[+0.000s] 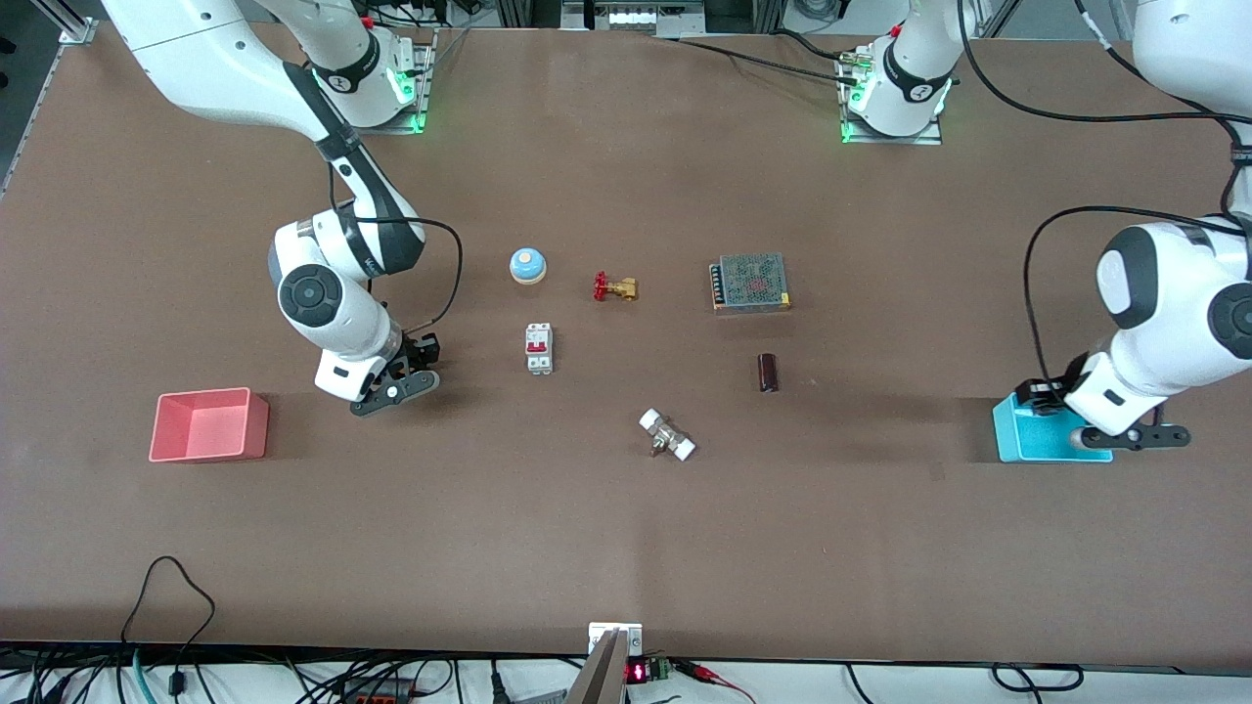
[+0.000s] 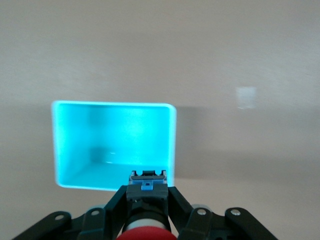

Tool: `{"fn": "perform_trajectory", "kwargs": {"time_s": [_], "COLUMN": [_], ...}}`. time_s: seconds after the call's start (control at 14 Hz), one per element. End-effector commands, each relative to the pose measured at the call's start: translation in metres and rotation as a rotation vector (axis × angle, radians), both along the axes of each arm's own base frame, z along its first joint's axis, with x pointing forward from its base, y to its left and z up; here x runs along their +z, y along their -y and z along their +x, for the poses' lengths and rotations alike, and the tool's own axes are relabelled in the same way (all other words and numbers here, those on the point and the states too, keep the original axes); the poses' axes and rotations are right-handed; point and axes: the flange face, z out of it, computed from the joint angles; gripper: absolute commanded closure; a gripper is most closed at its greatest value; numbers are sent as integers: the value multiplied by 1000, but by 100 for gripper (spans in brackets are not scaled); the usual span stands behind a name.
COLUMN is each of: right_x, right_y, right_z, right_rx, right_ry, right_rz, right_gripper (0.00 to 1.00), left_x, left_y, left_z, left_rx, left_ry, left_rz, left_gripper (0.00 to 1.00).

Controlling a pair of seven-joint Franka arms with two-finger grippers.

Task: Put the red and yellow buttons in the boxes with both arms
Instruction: 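Carry the red button with the left gripper over the cyan box, then carry the yellow button with the right gripper over the pink box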

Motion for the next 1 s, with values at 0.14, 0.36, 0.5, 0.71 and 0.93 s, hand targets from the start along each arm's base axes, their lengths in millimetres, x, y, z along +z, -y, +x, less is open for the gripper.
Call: {"fn": "perform_trajectory", "kwargs": {"time_s": [0.14, 0.36, 0.5, 0.71, 0.93], "right_x": [13, 51, 86, 124, 149], "right_y": [11, 27, 55, 71, 121], "right_z": [5, 12, 21, 27, 42], "right_rx": [2, -44, -140, -274, -380], "right_ry": [26, 63, 71, 91, 84], "right_rz": [1, 6, 46, 111, 107], "right_gripper": [72, 73, 73, 73, 73], "left_x": [-52, -74, -92, -108, -107], "left_y": [-31, -37, -43, -44, -44], "left_z": [15, 11, 6, 4, 4], "left_rx": [-41, -41, -33, -30, -30], "left_ry": [64, 55, 30, 9, 11], "left_rz": [16, 9, 1, -6, -6], "left_gripper": [67, 67, 67, 65, 34]}}
